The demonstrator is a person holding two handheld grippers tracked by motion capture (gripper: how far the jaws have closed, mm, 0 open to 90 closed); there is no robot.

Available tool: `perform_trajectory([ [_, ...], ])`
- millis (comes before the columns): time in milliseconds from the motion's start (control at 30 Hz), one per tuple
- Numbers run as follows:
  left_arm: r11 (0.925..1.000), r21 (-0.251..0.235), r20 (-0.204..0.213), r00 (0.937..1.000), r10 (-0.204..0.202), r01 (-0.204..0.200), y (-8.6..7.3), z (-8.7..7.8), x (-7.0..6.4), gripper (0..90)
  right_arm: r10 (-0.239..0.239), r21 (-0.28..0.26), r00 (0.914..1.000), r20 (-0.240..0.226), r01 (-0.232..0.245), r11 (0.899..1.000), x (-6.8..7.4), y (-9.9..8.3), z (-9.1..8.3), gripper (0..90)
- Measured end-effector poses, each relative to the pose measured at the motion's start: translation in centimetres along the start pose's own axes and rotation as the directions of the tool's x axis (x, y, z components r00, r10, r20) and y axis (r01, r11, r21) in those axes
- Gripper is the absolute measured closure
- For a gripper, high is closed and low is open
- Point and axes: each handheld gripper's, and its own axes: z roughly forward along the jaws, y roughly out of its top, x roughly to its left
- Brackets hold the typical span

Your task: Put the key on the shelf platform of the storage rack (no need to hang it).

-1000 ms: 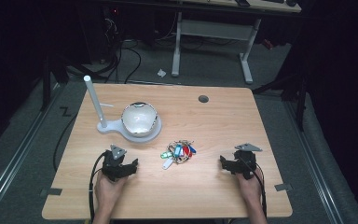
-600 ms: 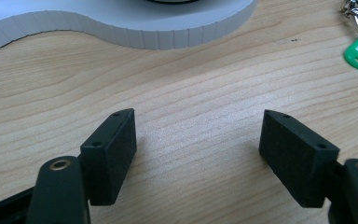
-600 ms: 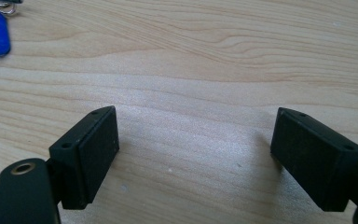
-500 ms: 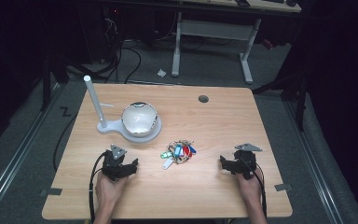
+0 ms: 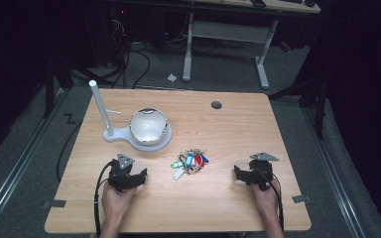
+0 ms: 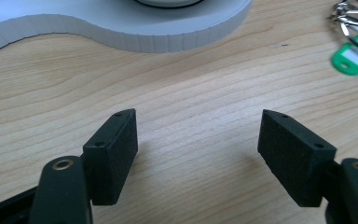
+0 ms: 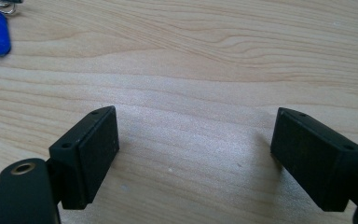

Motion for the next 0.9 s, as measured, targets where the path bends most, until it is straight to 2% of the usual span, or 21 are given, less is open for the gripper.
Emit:
perform_trajectory([
  [67, 0.9999, 0.009, 0.008, 0.9999, 0.011, -0.011, 0.2, -0.1, -0.1, 28.9, 0.001, 0.001, 1.0, 0.0, -0.001, 1.0, 0.0, 0.0, 0.0, 15.2],
  [300, 1.0, 0.002, 0.045, 0.999, 0.006, -0.006, 0.7, -0.4, -0.7, 29.4, 0.001, 0.0, 1.0, 0.0, -0.001, 1.0, 0.0, 0.0, 0.0, 15.2],
  [433, 0.9994, 0.015, 0.07, 0.9971, 0.029, -0.03, 1.2, -0.4, -1.2, 29.4, 0.001, 0.0, 1.0, 0.0, -0.001, 1.0, 0.0, 0.0, 0.0, 15.3],
  [667, 0.9991, -0.002, 0.108, 0.9932, 0.043, -0.043, 2.1, -0.6, -2.2, 29.9, 0.001, 0.001, 1.0, 0.0, -0.001, 1.0, 0.0, 0.0, 0.0, 15.3],
  [733, 0.9983, 0.003, 0.114, 0.9918, 0.058, -0.059, 2.3, -0.6, -2.5, 30.0, 0.001, 0.0, 1.0, 0.0, -0.001, 1.0, 0.0, 0.0, 0.0, 15.3],
  [900, 0.998, 0.013, 0.123, 0.9906, 0.06, -0.062, 2.9, -0.4, -2.6, 32.1, 0.001, 0.0, 1.0, 0.0, -0.001, 1.0, 0.0, 0.0, 0.0, 15.2],
])
